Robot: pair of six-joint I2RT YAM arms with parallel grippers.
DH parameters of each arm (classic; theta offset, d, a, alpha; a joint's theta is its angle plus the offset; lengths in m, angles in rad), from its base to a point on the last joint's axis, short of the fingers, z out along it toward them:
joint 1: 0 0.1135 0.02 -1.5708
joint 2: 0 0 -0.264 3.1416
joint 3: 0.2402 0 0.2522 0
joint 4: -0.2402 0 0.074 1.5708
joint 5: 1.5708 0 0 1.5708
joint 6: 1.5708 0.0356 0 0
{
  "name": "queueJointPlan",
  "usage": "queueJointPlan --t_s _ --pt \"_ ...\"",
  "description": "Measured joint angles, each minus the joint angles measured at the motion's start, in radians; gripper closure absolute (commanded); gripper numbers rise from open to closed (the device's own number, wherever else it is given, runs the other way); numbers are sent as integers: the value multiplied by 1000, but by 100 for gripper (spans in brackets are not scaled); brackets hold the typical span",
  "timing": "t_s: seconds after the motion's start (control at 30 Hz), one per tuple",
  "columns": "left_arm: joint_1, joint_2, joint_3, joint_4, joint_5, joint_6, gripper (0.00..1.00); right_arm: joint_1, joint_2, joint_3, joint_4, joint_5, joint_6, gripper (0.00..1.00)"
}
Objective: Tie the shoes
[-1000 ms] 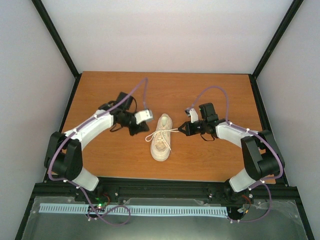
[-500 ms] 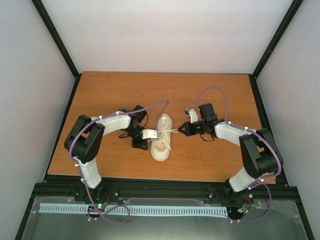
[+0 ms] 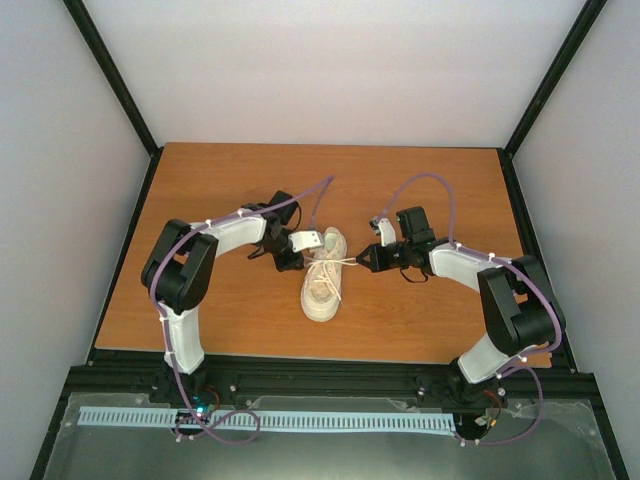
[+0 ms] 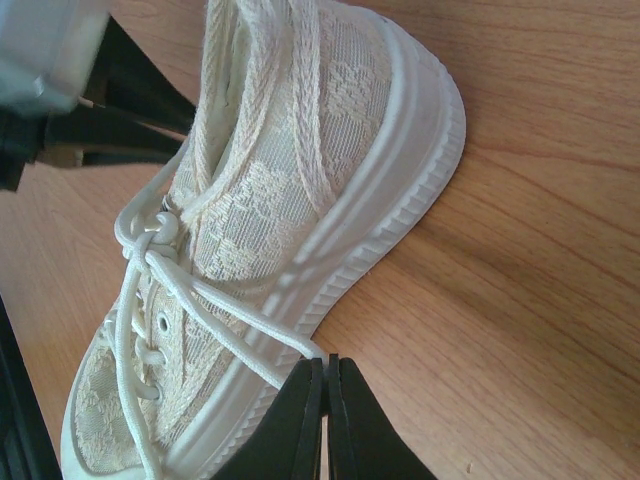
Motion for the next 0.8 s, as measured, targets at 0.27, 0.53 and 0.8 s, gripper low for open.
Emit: queueJointPlan --t_s 0.27,0.53,0.8 --pt "23 -25 21 -32 118 -18 98 0 0 -1 0 0 0 97" --pt "7 -121 -5 -162 260 54 82 0 0 -2 3 0 1 97" --pt "-23 -104 -5 -189 265 62 76 0 0 -2 4 0 3 97"
